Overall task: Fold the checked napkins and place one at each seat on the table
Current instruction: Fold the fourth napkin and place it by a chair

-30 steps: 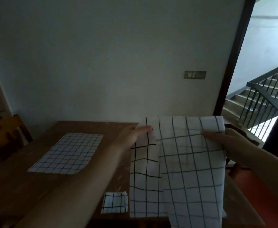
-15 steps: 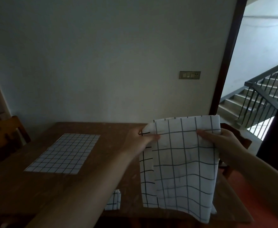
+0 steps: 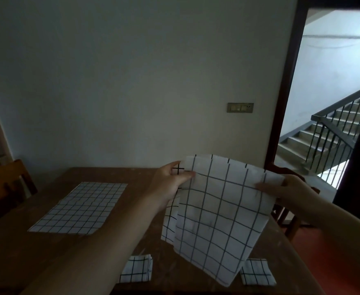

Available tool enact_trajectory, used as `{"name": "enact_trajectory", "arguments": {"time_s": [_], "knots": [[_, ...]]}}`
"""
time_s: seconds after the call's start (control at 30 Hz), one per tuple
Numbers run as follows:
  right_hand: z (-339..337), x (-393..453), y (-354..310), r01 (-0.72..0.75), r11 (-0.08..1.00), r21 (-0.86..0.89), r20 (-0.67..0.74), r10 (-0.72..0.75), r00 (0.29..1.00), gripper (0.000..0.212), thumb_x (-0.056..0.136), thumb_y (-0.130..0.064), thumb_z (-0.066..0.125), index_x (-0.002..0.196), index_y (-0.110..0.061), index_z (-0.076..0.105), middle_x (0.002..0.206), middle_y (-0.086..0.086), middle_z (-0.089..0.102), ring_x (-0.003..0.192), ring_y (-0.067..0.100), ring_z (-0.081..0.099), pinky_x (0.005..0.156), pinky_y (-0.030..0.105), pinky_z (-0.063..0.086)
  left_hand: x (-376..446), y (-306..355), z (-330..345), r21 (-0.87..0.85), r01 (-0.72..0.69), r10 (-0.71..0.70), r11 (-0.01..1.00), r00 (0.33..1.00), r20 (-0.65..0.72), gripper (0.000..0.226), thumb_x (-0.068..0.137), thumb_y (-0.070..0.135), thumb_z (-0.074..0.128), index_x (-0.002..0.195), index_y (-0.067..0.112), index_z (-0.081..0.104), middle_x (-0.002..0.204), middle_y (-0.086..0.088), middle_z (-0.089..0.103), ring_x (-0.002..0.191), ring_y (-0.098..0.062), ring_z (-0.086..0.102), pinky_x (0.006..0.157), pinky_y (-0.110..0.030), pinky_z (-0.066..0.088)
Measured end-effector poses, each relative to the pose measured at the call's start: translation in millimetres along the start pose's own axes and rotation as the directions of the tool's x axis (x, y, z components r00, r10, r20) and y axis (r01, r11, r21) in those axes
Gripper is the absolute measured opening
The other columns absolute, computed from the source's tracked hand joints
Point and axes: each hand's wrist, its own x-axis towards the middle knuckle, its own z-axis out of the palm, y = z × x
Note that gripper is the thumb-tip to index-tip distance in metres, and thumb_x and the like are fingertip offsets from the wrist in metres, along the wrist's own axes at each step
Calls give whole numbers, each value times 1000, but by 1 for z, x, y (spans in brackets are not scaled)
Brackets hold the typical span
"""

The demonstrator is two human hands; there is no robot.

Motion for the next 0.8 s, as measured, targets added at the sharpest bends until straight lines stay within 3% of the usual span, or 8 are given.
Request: {"name": "enact_trajectory", "arguments": {"time_s": [0.2,0.33,0.53,0.63,0.67,0.73,0.77,0.8], "knots": [[7,-1,-9,130,991,-21,-141,-132,981,18,71,-28,72,85,-17,68,82,0,73,70,5,72,54,15,54,-7,0,-3,-45,85,-88,995,993,-76,3,84,17,73,84,20,74,87,0,75,83,-16,69,68,-28,56],[10,-3,-6,103,995,2,-105,-102,989,21,77,-27,69,90,-10,70,84,8,75,73,14,74,56,20,56,-13,2,-5,-45,60,-63,997,996,-67,11,88,19,69,80,17,76,87,-7,75,88,-24,70,79,-38,56],[11,-7,-11,138,990,14,-115,-136,984,32,69,-29,73,91,-6,71,83,9,76,76,21,74,62,31,59,-17,7,-13,8,19,-19,1000,999,-26,23,95,28,59,92,12,76,96,-8,76,96,-21,70,86,-34,53],[9,-11,-18,117,985,123,-88,-107,990,21,73,-21,71,90,-11,67,83,8,73,72,15,73,55,23,57,-18,11,-14,28,20,-20,999,1000,4,28,95,36,57,93,17,77,98,-3,76,100,-17,69,93,-33,51],[7,-15,-20,85,981,175,-7,-85,996,28,71,-23,74,94,-11,65,87,9,72,74,16,73,56,24,58,-18,11,-15,31,15,-15,999,1000,6,27,95,37,57,93,18,77,98,-1,76,101,-15,69,95,-33,50],[4,-19,-21,46,987,152,126,-66,990,64,50,-41,89,99,-7,67,92,12,73,82,23,73,61,27,59,-18,14,-16,33,-2,2,999,1000,12,27,97,35,55,91,19,76,96,0,76,95,-6,69,89,-23,51],[3,-20,-21,47,993,104,117,-59,991,75,41,-47,91,99,-5,68,93,14,74,83,24,73,62,28,59,-19,16,-15,37,-8,8,999,1000,11,27,98,34,53,89,20,75,93,2,75,89,-2,69,82,-18,51],[2,-19,-21,61,996,69,67,-66,996,69,44,-45,90,96,-4,69,91,14,74,82,24,74,63,29,58,-19,17,-16,39,-10,9,999,1000,4,28,98,34,53,86,20,73,91,4,73,85,-1,68,79,-16,49]]}}
